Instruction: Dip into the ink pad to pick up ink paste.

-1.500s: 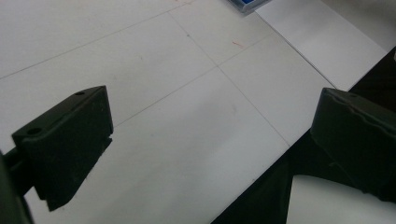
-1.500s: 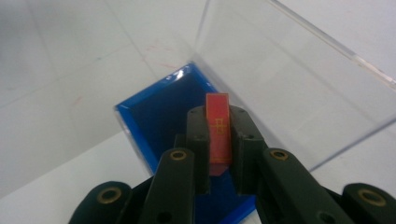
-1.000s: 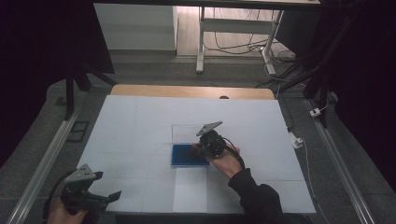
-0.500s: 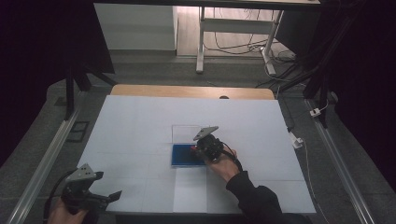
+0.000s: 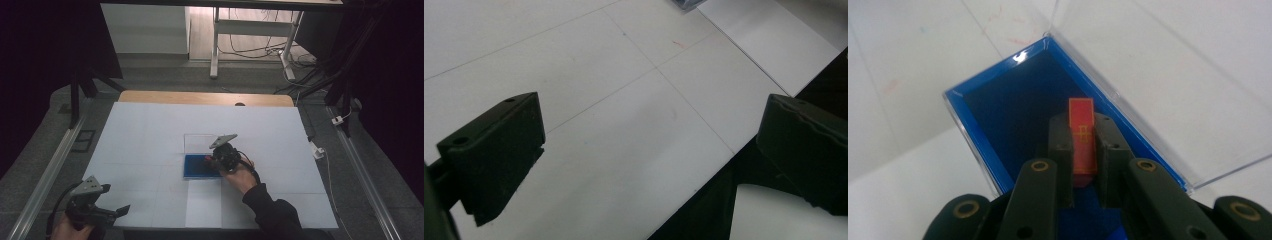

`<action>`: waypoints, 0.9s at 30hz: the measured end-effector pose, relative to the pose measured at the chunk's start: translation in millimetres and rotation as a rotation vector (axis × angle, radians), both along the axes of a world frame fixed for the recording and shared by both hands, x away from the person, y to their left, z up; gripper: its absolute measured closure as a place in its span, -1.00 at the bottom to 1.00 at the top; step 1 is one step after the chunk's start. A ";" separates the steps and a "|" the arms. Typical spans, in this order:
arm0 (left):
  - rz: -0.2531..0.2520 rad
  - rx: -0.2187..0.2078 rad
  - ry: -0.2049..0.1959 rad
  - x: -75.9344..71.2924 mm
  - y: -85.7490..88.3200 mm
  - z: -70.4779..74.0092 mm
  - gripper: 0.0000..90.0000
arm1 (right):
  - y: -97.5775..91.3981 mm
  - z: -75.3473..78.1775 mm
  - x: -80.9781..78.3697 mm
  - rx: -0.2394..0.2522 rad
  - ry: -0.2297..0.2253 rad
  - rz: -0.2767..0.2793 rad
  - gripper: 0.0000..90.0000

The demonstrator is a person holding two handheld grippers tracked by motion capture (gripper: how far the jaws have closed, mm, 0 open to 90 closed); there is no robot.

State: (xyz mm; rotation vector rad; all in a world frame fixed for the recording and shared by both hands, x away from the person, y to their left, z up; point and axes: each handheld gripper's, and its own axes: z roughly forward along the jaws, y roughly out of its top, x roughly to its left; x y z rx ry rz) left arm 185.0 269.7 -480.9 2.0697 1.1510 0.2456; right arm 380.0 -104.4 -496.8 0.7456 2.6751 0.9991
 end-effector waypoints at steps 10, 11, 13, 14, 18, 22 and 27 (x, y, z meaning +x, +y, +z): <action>0.009 -0.006 0.001 0.3 1.2 0.0 -1.00 | 0.0 0.8 0.3 -0.003 0.000 0.003 0.78; 0.009 -0.010 0.004 0.6 1.7 -0.1 -1.00 | 1.1 1.5 -0.6 -0.011 -0.001 0.004 0.78; 0.009 -0.013 0.005 0.7 2.0 -0.2 -1.00 | 2.3 2.2 -1.0 -0.024 -0.010 0.009 0.78; 0.010 -0.016 0.005 0.8 2.4 -0.2 -1.00 | 3.3 2.6 -1.4 -0.032 -0.018 0.010 0.78; 0.012 -0.021 0.003 0.7 2.7 -0.2 -1.00 | 2.8 3.2 -1.9 -0.030 -0.018 0.006 0.78; 0.013 -0.021 0.003 0.8 2.7 0.0 -1.00 | 0.7 8.7 -2.3 -0.007 -0.017 -0.008 0.78; 0.014 -0.024 0.004 0.9 3.0 -0.1 -1.00 | -4.2 20.4 -2.7 0.037 -0.023 0.007 0.77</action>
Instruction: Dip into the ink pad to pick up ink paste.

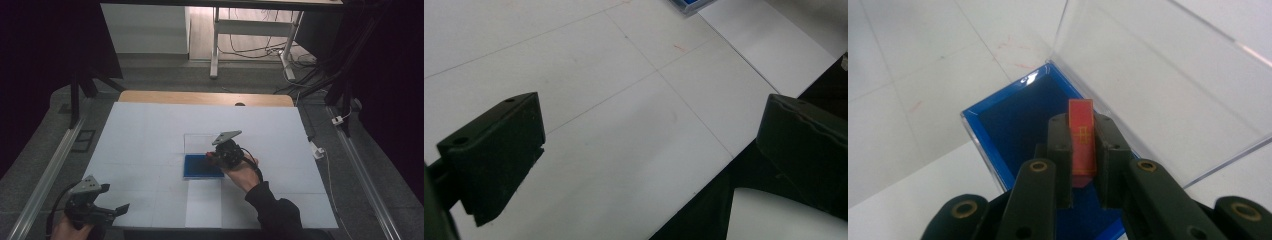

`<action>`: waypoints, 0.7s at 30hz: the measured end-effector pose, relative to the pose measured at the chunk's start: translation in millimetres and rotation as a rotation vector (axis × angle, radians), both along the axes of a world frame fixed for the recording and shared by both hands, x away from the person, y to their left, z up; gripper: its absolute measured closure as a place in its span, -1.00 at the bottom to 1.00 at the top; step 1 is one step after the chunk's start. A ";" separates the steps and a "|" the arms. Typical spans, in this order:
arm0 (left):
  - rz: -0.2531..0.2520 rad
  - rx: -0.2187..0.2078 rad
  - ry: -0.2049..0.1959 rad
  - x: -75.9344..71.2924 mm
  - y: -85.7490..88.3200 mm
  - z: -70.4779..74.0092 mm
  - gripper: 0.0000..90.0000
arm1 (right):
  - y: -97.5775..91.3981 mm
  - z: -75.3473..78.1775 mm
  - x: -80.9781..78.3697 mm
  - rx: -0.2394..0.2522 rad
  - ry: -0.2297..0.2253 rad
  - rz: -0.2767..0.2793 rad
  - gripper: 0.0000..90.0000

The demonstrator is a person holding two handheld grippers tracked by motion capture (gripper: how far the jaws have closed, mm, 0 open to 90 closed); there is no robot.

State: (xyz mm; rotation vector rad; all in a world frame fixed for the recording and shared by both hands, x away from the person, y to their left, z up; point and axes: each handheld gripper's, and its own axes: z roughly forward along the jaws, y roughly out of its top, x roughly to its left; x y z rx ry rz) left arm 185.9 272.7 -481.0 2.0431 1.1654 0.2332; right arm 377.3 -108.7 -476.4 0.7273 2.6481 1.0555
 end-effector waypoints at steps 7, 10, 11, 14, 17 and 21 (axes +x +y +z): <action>-0.001 0.001 0.000 0.3 -0.3 0.0 -1.00 | 3.1 -1.5 -1.4 0.031 0.025 0.020 0.78; 0.000 -0.001 0.000 0.2 0.1 -0.1 -1.00 | 8.8 -6.1 -3.1 0.012 0.025 0.043 0.78; 0.000 -0.001 0.000 0.2 0.1 -0.1 -1.00 | 9.9 -7.3 -3.1 0.013 0.030 0.047 0.78; 0.000 -0.003 0.001 0.3 0.2 -0.1 -1.00 | 13.1 -10.5 -4.0 0.005 0.039 0.052 0.78; -0.001 -0.004 0.001 0.4 0.4 -0.1 -1.00 | 17.0 -15.7 -4.6 -0.018 0.026 0.062 0.78; -0.001 -0.004 0.001 0.3 0.4 -0.1 -1.00 | 20.3 -19.8 -5.6 -0.035 0.016 0.063 0.78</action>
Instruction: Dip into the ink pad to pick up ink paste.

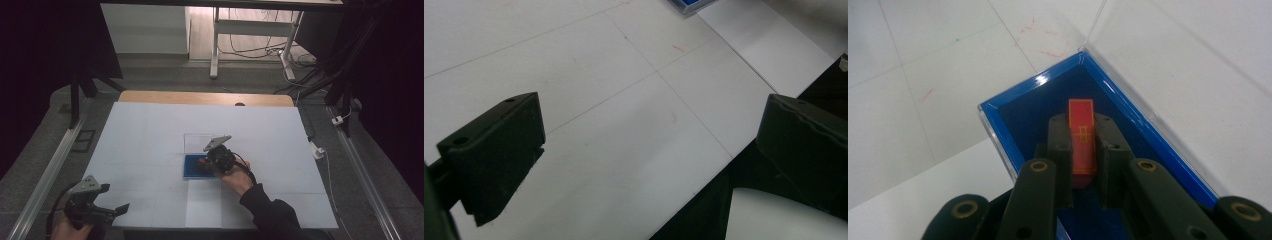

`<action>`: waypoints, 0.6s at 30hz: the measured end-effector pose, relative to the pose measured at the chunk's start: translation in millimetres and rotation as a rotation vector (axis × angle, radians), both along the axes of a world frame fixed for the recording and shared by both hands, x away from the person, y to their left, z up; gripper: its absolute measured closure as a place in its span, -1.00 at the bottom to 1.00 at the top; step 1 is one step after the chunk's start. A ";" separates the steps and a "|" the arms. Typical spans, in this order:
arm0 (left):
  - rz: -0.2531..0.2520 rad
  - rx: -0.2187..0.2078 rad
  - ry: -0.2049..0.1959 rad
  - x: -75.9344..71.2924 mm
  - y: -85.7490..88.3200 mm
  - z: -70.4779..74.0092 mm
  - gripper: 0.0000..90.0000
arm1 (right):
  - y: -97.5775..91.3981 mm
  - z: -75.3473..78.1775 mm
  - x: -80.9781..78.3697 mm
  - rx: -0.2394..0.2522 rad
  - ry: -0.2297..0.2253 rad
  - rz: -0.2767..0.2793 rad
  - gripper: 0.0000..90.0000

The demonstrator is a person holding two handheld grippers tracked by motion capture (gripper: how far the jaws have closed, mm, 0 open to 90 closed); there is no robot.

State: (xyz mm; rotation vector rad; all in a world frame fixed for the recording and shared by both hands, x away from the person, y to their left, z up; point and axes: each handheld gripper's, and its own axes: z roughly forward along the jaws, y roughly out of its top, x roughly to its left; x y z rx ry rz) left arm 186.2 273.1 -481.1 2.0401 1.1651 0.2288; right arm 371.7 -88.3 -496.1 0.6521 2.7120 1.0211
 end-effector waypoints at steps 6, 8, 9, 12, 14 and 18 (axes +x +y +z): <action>-0.002 0.005 0.002 0.2 -0.8 0.0 -1.00 | 2.8 -1.4 -3.1 -0.008 -0.013 -0.020 0.78; -0.003 0.006 0.003 0.4 -0.9 0.0 -1.00 | 3.4 -2.3 -4.5 -0.008 -0.020 -0.026 0.79; -0.003 0.006 0.004 0.5 -0.9 0.0 -1.00 | 3.4 -2.3 -4.5 -0.008 -0.020 -0.026 0.79; -0.004 0.006 0.007 0.9 -1.2 -0.2 -1.00 | 5.7 -2.4 -7.9 -0.031 -0.053 -0.017 0.79; -0.003 0.008 0.007 1.0 -1.3 -0.2 -1.00 | 6.2 -2.6 -8.3 -0.033 -0.064 -0.009 0.79; -0.003 0.000 0.010 1.1 -0.7 -0.3 -1.00 | 6.3 -3.2 -8.9 -0.023 -0.059 -0.021 0.79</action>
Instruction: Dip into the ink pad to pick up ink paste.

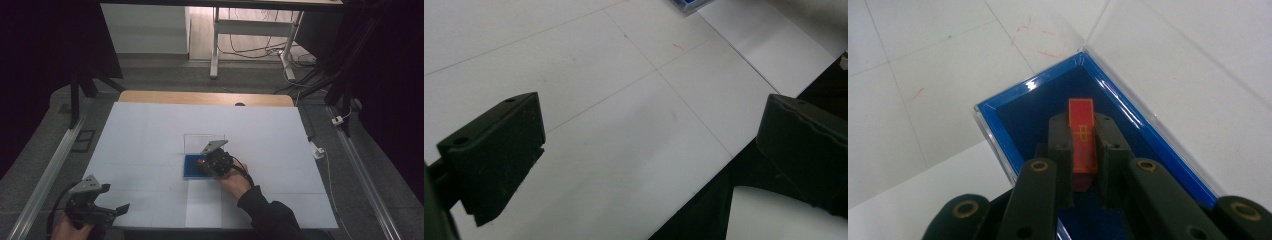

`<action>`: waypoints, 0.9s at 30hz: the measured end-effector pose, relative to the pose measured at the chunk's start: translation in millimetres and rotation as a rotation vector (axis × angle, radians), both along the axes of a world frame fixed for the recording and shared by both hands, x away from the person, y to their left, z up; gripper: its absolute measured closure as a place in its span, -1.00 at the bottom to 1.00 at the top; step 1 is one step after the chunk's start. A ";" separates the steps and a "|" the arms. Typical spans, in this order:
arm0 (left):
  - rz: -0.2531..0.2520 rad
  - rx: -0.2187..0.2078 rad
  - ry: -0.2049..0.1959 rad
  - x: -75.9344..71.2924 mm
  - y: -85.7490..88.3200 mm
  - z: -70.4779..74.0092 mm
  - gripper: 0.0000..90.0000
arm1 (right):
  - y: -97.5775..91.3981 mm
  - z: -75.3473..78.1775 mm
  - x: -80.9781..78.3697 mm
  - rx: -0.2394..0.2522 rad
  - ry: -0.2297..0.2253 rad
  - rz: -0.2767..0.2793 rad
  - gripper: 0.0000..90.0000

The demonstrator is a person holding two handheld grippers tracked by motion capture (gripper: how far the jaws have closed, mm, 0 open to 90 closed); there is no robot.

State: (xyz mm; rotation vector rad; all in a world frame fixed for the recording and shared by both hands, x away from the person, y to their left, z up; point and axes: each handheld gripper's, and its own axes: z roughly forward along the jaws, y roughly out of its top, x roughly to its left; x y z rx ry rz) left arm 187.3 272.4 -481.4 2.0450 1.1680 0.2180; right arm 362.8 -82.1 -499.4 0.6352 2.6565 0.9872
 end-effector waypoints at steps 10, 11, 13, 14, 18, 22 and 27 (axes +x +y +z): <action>0.004 -0.017 -0.001 0.0 2.1 0.0 -1.00 | -6.5 -1.5 6.8 0.049 0.052 -0.002 0.79; 0.004 -0.019 0.000 0.1 2.3 0.0 -1.00 | -4.7 -1.1 4.6 0.032 0.033 0.001 0.79; 0.005 -0.019 0.000 0.1 2.3 0.0 -1.00 | -3.1 -0.9 2.6 0.022 0.018 0.003 0.79; 0.004 -0.018 0.000 0.1 2.2 -0.1 -1.00 | -4.0 -0.8 3.8 0.026 0.026 0.004 0.79; 0.004 -0.021 0.000 0.0 2.6 -0.1 -1.00 | -9.0 -1.2 9.2 0.058 0.066 0.009 0.78; 0.002 -0.022 0.001 0.2 2.7 -0.2 -1.00 | -8.3 -0.8 9.2 0.061 0.070 0.005 0.78; -0.001 -0.021 0.001 0.3 2.4 -0.1 -1.00 | -8.1 0.8 9.5 0.052 0.071 0.007 0.78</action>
